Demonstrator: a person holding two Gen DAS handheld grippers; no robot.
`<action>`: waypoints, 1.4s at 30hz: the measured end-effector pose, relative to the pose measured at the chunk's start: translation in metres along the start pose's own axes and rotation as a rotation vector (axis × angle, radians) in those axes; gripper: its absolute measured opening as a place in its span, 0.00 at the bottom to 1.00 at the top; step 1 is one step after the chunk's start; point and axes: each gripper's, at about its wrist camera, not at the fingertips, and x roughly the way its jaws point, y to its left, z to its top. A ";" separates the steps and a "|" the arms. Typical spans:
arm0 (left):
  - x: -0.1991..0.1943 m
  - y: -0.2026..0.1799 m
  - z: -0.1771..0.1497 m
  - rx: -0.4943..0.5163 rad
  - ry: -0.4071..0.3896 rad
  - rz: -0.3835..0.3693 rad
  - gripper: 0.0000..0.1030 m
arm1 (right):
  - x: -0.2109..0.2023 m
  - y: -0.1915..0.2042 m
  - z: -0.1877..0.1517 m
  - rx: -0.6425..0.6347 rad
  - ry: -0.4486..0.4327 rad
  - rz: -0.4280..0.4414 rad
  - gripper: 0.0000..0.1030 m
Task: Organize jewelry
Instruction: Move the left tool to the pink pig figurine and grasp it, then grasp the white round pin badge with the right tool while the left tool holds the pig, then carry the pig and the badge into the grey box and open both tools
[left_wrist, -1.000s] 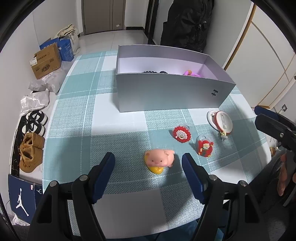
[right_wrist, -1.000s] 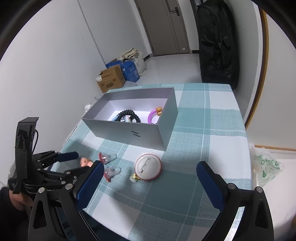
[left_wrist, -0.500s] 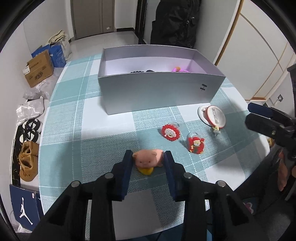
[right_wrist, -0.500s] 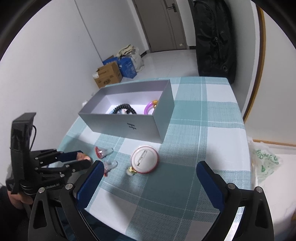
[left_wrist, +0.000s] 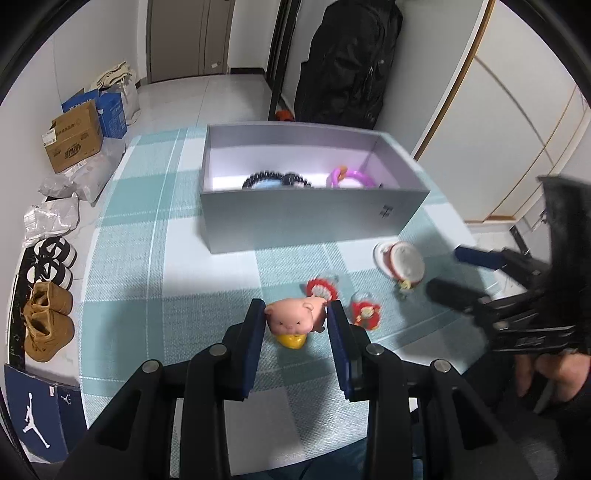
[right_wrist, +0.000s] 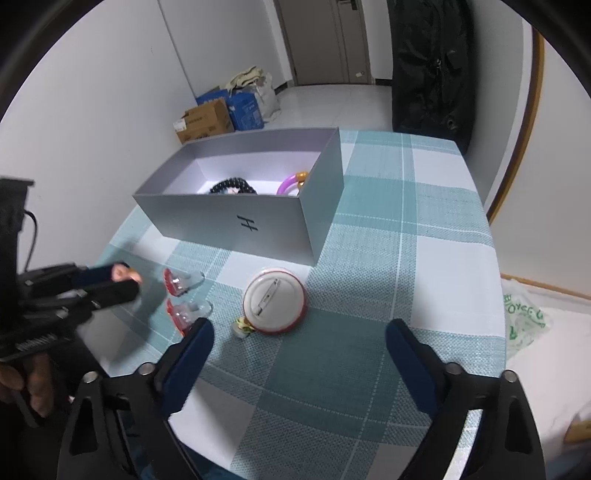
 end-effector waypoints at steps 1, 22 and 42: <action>-0.002 -0.001 0.001 -0.003 -0.008 -0.008 0.28 | 0.002 0.001 0.000 -0.008 0.006 -0.005 0.84; -0.017 0.006 0.012 -0.035 -0.039 -0.053 0.28 | 0.021 0.025 0.006 -0.109 -0.009 -0.064 0.40; -0.015 0.007 0.014 -0.051 -0.045 -0.057 0.28 | -0.010 0.000 0.014 0.053 -0.094 0.081 0.40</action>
